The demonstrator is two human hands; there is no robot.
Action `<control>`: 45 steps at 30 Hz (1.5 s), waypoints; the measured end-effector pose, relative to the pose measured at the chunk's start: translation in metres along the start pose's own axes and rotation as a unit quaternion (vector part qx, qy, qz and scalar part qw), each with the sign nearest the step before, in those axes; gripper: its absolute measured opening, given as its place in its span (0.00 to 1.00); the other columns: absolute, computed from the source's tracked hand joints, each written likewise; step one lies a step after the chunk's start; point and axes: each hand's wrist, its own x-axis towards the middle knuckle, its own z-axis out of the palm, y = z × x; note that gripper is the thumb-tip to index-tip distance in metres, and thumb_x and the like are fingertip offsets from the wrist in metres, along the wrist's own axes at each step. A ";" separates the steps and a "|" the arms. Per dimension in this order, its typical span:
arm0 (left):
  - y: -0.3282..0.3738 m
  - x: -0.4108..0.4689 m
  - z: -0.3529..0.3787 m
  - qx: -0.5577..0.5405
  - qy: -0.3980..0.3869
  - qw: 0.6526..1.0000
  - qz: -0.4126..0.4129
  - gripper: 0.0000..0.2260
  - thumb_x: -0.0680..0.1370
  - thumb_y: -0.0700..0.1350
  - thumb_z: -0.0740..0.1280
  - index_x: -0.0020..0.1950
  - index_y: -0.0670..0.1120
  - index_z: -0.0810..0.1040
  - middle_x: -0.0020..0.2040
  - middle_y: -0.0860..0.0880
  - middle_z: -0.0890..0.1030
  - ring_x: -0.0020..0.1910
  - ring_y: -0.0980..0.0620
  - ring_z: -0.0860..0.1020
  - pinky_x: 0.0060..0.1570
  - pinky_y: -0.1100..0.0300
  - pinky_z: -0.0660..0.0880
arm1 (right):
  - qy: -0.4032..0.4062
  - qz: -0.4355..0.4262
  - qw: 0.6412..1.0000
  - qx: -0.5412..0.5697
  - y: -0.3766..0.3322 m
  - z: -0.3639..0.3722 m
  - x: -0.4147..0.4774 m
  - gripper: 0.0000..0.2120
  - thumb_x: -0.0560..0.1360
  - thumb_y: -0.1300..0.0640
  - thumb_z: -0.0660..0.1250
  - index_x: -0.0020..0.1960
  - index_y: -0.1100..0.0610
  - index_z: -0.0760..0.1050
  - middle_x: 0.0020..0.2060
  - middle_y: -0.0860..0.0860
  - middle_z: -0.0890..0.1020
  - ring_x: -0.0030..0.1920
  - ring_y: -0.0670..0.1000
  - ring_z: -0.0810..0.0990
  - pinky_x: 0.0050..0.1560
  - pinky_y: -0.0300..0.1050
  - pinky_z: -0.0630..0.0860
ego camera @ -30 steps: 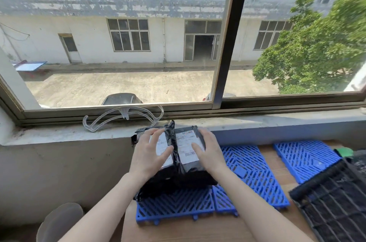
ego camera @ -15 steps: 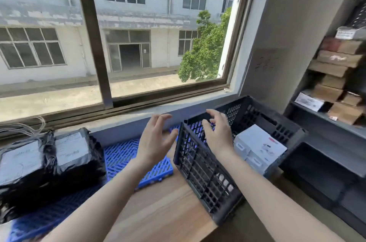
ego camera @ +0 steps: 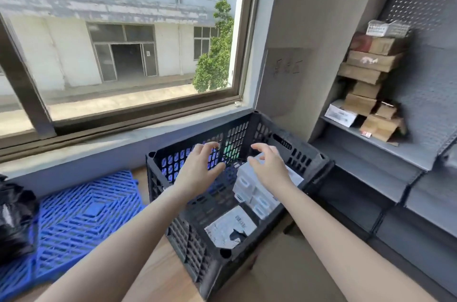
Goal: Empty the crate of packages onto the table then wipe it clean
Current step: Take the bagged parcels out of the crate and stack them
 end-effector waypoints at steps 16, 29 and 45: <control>-0.051 0.085 0.036 0.058 0.076 0.978 -0.186 0.26 0.77 0.59 0.66 0.72 0.57 0.64 0.64 0.52 0.72 0.65 0.52 0.70 0.60 0.51 0.73 | -0.248 -0.138 0.958 -0.030 0.027 0.086 0.172 0.20 0.79 0.50 0.62 0.70 0.51 0.67 0.65 0.51 0.70 0.60 0.51 0.73 0.61 0.47 0.70; -0.026 0.031 0.078 0.136 0.134 0.873 -0.448 0.30 0.75 0.57 0.69 0.74 0.52 0.64 0.63 0.48 0.72 0.63 0.48 0.73 0.62 0.53 0.70 | -0.411 -0.344 0.840 -0.085 0.059 0.155 0.205 0.18 0.78 0.51 0.61 0.67 0.52 0.71 0.60 0.55 0.74 0.59 0.57 0.75 0.57 0.48 0.72; 0.001 -0.042 0.138 -0.007 -0.081 0.702 -0.707 0.52 0.66 0.58 0.78 0.78 0.63 0.44 0.78 0.46 0.57 0.76 0.44 0.58 0.72 0.43 0.62 | -0.695 -0.362 0.567 -0.254 0.137 0.214 0.127 0.41 0.71 0.46 0.70 0.77 0.56 0.55 0.72 0.56 0.66 0.70 0.56 0.67 0.67 0.46 0.67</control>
